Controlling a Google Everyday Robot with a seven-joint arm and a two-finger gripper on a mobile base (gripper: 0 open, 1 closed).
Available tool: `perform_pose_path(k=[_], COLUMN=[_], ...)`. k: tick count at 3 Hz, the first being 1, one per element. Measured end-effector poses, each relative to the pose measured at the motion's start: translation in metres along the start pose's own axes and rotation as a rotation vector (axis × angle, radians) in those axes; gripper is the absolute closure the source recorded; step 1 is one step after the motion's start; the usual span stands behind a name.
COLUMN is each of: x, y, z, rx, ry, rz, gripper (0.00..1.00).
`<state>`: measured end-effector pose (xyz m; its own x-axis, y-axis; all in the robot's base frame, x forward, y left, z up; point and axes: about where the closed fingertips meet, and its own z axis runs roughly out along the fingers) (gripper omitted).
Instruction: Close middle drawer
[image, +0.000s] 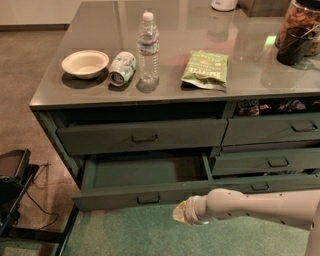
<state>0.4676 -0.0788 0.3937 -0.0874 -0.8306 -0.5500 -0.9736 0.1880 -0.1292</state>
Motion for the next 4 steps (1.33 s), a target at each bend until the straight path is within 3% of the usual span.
perform_pose_path(k=[3, 4], x=[0.009, 0.006], y=[-0.037, -0.051], z=[0.001, 0.003], rx=[0.284, 0.337], ry=[-0.1, -0.127], rz=[-0.074, -0.09], gripper=[1.0, 1.0])
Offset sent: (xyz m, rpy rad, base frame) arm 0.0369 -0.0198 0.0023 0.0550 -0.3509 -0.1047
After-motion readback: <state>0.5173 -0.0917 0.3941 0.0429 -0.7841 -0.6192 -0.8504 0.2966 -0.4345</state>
